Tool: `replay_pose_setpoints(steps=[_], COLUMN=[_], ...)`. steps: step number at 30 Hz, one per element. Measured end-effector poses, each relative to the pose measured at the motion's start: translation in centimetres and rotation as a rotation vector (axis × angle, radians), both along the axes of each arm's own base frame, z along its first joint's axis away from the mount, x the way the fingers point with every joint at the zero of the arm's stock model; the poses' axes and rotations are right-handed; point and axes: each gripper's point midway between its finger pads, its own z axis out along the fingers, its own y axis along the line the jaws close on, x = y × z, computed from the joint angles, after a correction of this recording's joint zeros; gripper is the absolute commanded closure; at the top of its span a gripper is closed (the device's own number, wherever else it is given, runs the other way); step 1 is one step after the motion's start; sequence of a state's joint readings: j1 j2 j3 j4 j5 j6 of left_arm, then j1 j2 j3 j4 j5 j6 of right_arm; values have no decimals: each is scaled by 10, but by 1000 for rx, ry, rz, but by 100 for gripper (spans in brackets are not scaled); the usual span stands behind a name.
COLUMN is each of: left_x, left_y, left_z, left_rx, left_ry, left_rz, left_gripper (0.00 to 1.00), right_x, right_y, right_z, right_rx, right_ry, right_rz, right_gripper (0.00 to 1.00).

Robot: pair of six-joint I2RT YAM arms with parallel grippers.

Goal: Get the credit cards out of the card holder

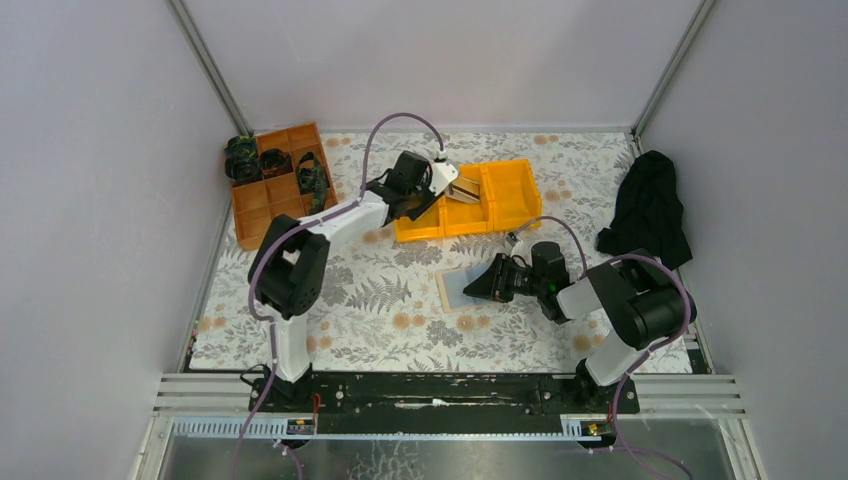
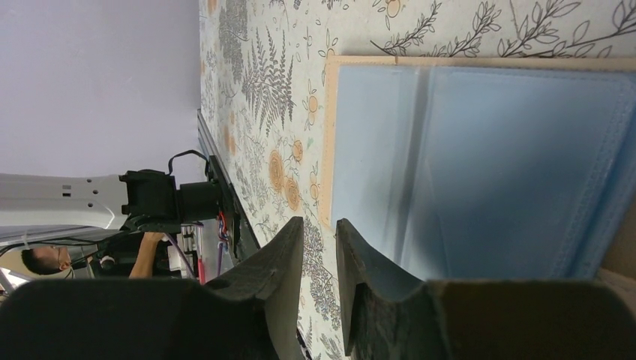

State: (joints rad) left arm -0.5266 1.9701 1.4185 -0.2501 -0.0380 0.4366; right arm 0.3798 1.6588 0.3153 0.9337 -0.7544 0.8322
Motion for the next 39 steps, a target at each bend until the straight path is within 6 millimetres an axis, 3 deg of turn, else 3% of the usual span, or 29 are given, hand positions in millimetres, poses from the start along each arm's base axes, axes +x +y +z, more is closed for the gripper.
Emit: replay_pose_setpoints(steps=[7, 10, 13, 17, 20, 26, 30, 34, 39], left_x=[0, -12, -27, -43, -66, -112, -129, -140, -140], left_y=[-4, -2, -7, -29, -37, -30, -23, -6, 12], left_z=[61, 83, 105, 134, 130, 82, 88, 96, 102], left_rx=[-137, -244, -376, -616, -792, -929, -991, -1014, -1004], left_ry=[-146, -192, -203, -187, -177, -29, -13, -47, -85], left_rz=[98, 149, 154, 130, 131, 237, 270, 322, 409], left_gripper=[48, 27, 26, 21, 19, 18, 18, 14, 9], right_x=[0, 2, 9, 23, 29, 33, 32, 24, 28], right_y=[1, -1, -7, -24, -40, -73, -71, -52, -51], right_z=[3, 9, 20, 31, 32, 24, 24, 20, 14], right_rx=[7, -4, -44, -145, -232, -438, -540, -615, -686], right_ry=[-12, -44, -120, -216, -251, -278, -313, -347, -357], right_rz=[6, -2, -36, -134, -211, -303, -269, -192, -181], right_gripper=[64, 62, 64, 66, 70, 85, 90, 87, 69])
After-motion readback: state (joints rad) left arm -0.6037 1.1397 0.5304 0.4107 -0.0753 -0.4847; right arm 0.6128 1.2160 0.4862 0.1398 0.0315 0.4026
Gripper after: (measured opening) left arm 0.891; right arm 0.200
